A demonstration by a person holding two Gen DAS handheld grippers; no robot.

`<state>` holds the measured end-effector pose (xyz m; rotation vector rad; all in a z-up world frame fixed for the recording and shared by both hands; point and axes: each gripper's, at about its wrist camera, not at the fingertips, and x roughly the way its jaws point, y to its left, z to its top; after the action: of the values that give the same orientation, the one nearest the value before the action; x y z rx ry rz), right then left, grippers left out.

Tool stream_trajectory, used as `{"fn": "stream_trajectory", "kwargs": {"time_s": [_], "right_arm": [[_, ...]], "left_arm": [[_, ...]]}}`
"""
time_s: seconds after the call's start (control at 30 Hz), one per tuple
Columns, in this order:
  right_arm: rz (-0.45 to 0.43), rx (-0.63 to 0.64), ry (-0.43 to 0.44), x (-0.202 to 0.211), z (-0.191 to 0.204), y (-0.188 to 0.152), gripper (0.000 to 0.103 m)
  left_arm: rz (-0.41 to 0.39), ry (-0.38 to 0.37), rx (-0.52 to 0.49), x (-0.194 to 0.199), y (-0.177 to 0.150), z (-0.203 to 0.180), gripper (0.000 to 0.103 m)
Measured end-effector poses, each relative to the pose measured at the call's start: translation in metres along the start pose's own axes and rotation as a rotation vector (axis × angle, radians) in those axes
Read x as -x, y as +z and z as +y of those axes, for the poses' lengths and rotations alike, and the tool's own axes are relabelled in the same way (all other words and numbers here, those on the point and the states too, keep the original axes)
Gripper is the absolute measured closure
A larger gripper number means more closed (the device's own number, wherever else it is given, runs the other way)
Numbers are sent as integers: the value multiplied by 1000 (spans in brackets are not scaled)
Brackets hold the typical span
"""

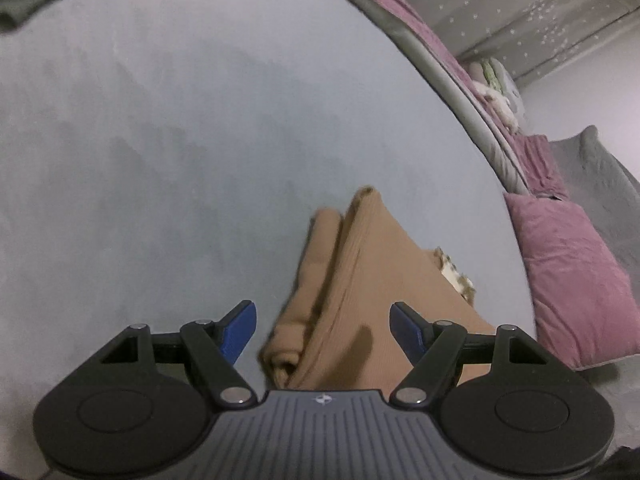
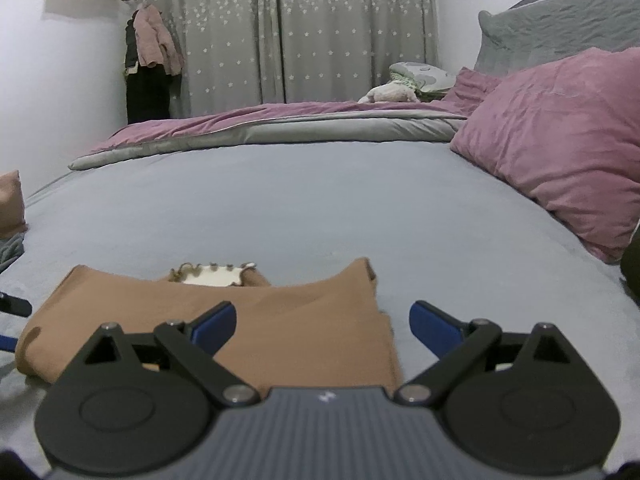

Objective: Fold clothes

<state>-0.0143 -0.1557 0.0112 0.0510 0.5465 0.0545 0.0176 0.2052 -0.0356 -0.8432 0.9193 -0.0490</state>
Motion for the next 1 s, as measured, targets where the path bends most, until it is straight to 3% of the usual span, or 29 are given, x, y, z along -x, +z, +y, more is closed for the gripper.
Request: {"fn": "stream_trajectory", "kwargs": {"time_s": [0.4, 0.57, 0.73, 1.0], "right_arm": [[7, 21, 41, -8, 34, 2, 6], [11, 31, 61, -15, 52, 3, 6], [20, 41, 79, -24, 69, 4, 6], [48, 46, 110, -34, 92, -1, 6]], "left_arm": [[212, -147, 243, -11, -4, 33, 32], [217, -205, 388, -21, -17, 43, 32], [112, -178, 376, -26, -28, 28, 33], [-96, -118, 436, -33, -47, 10, 30]]}}
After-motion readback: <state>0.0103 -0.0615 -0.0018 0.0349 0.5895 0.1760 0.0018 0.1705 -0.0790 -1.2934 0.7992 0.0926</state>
